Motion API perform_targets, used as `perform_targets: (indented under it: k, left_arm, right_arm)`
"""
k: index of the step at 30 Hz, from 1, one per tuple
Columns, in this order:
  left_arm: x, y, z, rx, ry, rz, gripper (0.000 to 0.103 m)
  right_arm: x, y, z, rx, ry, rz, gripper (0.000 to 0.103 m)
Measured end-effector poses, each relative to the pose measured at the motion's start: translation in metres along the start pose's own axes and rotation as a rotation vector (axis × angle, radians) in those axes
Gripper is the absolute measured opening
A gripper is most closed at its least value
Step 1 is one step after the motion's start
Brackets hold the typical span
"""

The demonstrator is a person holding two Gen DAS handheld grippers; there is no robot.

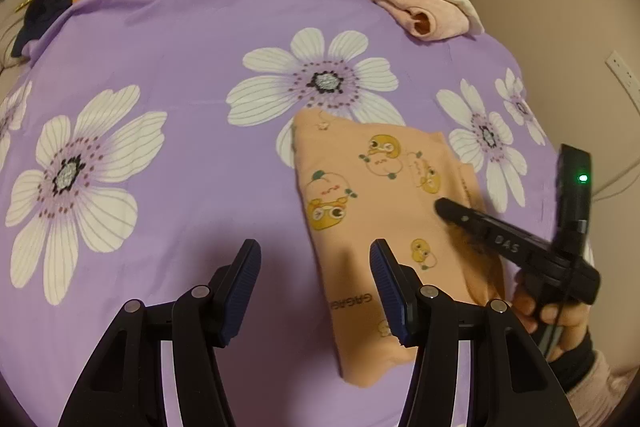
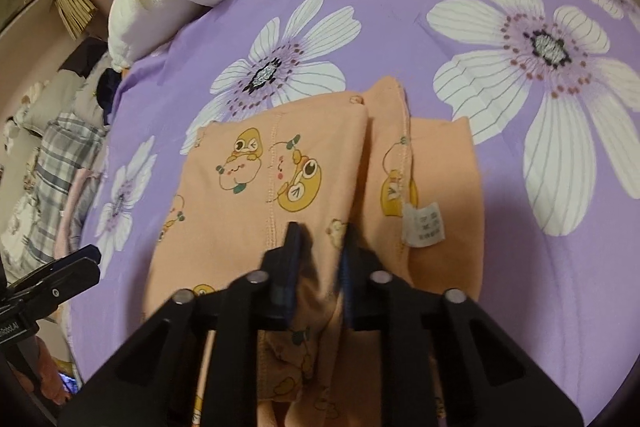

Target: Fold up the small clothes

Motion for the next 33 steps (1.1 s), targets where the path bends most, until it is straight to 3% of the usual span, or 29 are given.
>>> perform_targets:
  k: [2,9,13,16,19,21,26,29,33]
  left_arm:
    - [0.0,-0.001,0.002,0.006,-0.001,0.004,0.055]
    - [-0.004,-0.003,0.004,0.015,-0.011,0.009,0.055]
    - [-0.008,-0.004,0.001,0.02,-0.025,0.022,0.055]
    - [-0.008,-0.004,-0.002,0.01,-0.028,0.019,0.055]
    - [-0.008,-0.003,-0.003,0.004,-0.029,0.02,0.055]
    - [-0.008,-0.003,-0.003,0.005,-0.029,0.021,0.055]
    - [-0.01,-0.003,-0.004,0.008,-0.032,0.03,0.055]
    - [-0.01,-0.003,-0.006,0.008,-0.035,0.03,0.055]
    - [-0.01,0.001,-0.008,0.002,-0.037,0.022,0.055]
  right_arm:
    - [0.006,0.001,0.005,0.031,-0.014,-0.017,0.009]
    - [0.028,0.003,0.021,0.139,-0.025,-0.082,0.008]
    - [0.017,0.002,0.019,0.151,-0.052,-0.05,0.008]
    - [0.009,0.0,0.011,0.111,-0.06,-0.021,0.014]
    - [0.011,-0.003,0.004,0.057,-0.035,-0.01,0.031]
    - [0.012,-0.004,0.001,0.04,-0.018,-0.003,0.03]
    - [0.008,-0.012,0.012,0.123,-0.041,0.014,0.01]
    - [0.01,-0.011,0.016,0.157,-0.048,-0.007,0.007]
    - [0.037,0.005,0.019,0.129,0.012,-0.079,0.007]
Point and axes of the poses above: each gripper's, at about its wrist camera, not at the fingertips, and x roughly against the way its jaws point, z to its left, y to its top, the point moved 7 cm from there along -x, roughly the way its jaws point, and after that the axes turned 11 degrees about -x, right-handed, at the moved point
